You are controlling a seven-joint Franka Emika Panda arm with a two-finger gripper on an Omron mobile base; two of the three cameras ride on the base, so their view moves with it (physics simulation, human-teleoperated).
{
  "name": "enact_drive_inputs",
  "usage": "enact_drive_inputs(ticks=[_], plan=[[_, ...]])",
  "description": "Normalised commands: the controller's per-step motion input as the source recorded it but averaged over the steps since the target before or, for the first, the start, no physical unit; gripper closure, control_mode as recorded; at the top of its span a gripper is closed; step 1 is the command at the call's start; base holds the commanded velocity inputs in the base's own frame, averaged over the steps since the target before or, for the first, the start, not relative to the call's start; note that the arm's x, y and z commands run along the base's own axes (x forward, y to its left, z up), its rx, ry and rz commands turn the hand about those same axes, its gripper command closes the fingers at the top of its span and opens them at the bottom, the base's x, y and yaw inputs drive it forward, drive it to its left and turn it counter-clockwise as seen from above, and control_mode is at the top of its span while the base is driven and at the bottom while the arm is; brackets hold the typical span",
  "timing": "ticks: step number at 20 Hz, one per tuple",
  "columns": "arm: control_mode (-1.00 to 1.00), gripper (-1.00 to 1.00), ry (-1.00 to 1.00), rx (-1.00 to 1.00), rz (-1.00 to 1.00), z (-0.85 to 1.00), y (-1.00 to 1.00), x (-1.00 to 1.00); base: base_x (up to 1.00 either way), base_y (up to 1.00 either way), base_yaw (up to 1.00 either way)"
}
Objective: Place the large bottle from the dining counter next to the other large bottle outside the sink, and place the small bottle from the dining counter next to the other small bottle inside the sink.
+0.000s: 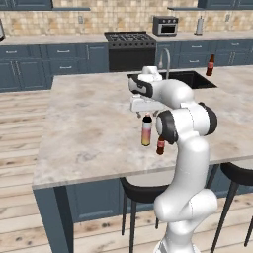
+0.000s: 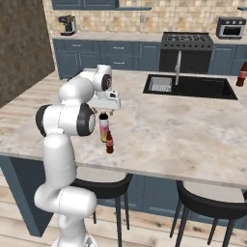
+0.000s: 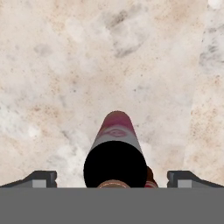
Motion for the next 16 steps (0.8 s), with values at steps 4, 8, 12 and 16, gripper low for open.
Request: enact_drive_inputs(ticks=[4, 8, 12, 16], plan=[[-1.00, -1.00, 0.00, 0.00, 0.00, 0.00, 0.00, 0.00, 0.00, 0.00, 0.00], [-1.00, 1.00, 0.00, 0.00, 0.00, 0.00, 0.00, 0.00, 0.00, 0.00, 0.00], [-1.00, 1.00, 0.00, 0.00, 0.00, 0.00, 0.00, 0.00, 0.00, 0.00, 0.00], [-1.00, 1.00, 0.00, 0.00, 0.00, 0.00, 0.00, 0.00, 0.00, 0.00, 0.00]])
